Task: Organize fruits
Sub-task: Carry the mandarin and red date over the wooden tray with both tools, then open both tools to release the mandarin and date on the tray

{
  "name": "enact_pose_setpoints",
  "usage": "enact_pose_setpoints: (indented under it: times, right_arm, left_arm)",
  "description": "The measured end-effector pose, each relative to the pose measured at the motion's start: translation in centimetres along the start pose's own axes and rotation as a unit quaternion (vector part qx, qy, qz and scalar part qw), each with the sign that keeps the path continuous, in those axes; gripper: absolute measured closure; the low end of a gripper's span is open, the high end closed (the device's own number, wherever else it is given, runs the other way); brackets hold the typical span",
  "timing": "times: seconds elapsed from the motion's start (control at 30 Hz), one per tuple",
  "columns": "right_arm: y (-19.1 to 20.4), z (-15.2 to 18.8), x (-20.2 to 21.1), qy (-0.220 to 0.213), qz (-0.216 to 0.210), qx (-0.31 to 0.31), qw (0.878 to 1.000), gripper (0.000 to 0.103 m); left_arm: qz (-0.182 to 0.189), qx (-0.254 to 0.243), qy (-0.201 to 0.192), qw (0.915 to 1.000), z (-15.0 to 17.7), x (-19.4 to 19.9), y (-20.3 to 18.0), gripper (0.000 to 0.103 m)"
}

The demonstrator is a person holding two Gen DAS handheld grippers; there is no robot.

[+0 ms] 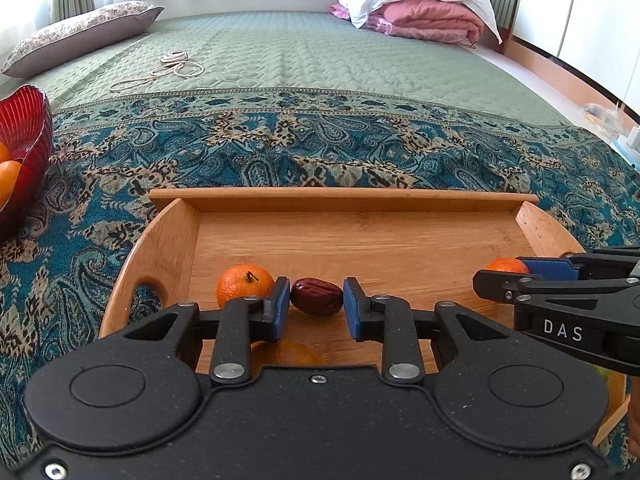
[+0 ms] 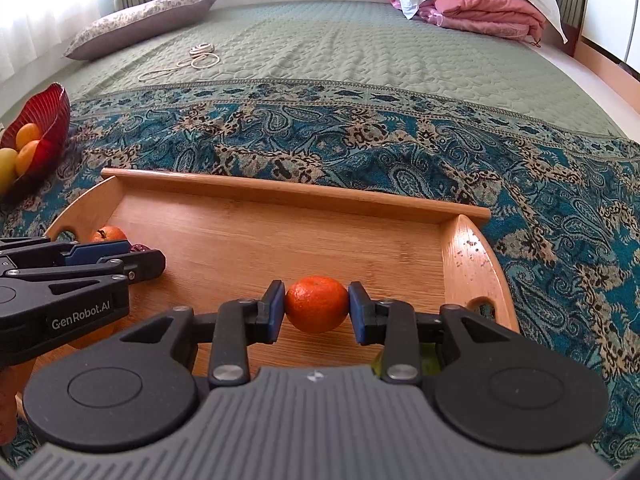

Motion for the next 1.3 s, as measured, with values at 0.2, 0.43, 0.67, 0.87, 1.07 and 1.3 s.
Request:
enact_pose_setpoints:
  times: [0.2, 0.43, 0.67, 0.87, 1.07, 1.3]
  right_arm:
    - [0.2, -0.1, -0.3, 0.001, 0.006, 0.007, 1.000, 0.065]
    - [0.6, -0.2, -0.7, 0.009, 0.013, 0.019, 1.000, 0.065]
    - [1.1, -0.2, -1.0, 0.017, 0.014, 0.030, 0.999, 0.063]
    - [1.0, -0.2, -0.8, 0.009, 0.007, 0.017, 1.000, 0.053]
    - [0.9, 0.0, 0.4, -0.008, -0.012, -0.005, 1.000, 0.046]
    - [0.9, 0.4, 3.2, -0.047, -0.030, -0.016, 0.998, 0.043]
  left_arm:
    - [0.002, 0.004, -0.002, 1.0000, 0.1, 0.1, 0.1, 0.076]
    - [0.004, 0.006, -0.003, 1.0000, 0.0, 0.0, 0.1, 0.076]
    - [0.009, 0.008, -0.004, 0.9999, 0.0, -0.1, 0.3, 0.075]
    - [0.009, 0.006, -0.004, 0.9999, 0.2, 0.2, 0.2, 0.073]
    - [0.013, 0.007, -0.010, 0.9998, 0.3, 1.3, 0.3, 0.063]
    - [0.018, 0.001, -0.044, 0.9989, 0.5, 4.5, 0.7, 0.044]
Point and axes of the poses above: each gripper's, at about its wrist camera, not at the fingertips, and x roughly against the way its jaws point, y to its left, z to its underside, the point moved 5 cm from there along -x, roughly the way its jaws point, and after that the axes turned 5 degrees about -z, right-handed, at the moved point
